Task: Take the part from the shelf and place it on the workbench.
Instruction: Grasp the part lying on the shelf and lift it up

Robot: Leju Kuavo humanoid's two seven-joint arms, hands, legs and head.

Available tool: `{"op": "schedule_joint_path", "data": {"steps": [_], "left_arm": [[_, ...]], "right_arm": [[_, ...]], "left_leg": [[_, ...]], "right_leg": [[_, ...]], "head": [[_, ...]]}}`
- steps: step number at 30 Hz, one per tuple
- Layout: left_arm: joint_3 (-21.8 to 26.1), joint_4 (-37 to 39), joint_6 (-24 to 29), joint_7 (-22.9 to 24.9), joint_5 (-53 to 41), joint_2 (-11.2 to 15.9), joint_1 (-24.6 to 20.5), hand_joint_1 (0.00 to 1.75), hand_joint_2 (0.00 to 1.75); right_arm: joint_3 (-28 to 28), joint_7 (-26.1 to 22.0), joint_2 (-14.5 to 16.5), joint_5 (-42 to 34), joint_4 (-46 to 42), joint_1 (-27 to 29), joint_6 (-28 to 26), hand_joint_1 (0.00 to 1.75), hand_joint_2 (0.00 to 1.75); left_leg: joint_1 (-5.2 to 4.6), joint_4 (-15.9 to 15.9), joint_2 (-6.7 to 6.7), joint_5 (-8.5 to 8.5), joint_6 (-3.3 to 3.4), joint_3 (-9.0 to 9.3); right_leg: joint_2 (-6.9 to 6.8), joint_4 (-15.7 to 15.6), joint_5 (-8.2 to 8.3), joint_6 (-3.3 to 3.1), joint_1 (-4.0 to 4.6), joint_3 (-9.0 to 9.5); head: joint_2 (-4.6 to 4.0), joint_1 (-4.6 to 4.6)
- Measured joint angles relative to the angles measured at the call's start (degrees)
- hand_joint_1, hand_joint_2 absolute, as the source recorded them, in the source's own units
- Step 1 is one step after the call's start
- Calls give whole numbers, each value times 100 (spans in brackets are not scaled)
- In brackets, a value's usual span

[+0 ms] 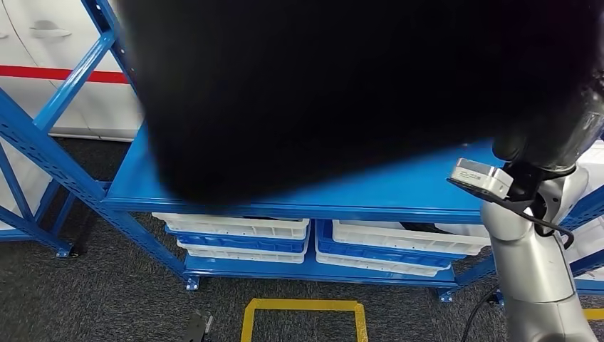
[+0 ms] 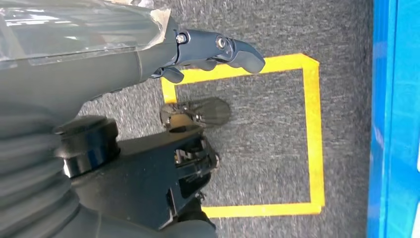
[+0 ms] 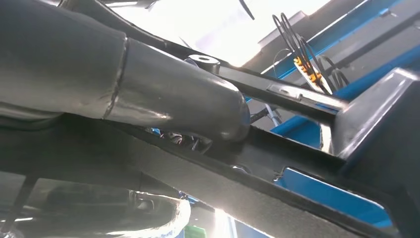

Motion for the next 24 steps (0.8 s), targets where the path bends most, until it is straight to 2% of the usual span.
{"op": "schedule_joint_path", "data": {"steps": [7, 24], "left_arm": [[110, 21, -30, -107, 51, 1, 51, 0, 175], [265, 46, 87, -71, 133, 7, 77, 0, 175]], "right_arm": [[-10, -51, 198, -66, -138, 241, 0, 175, 0], [-26, -33, 392, -149, -247, 605, 0, 175, 0]], "left_leg": [[-1, 0, -1, 0, 0, 0], [-15, 26, -1, -11, 8, -12]], "right_leg": [[-1, 0, 0, 0, -1, -1], [0, -5, 0, 4, -18, 0]], "head": [[0, -1], [-1, -6]]}}
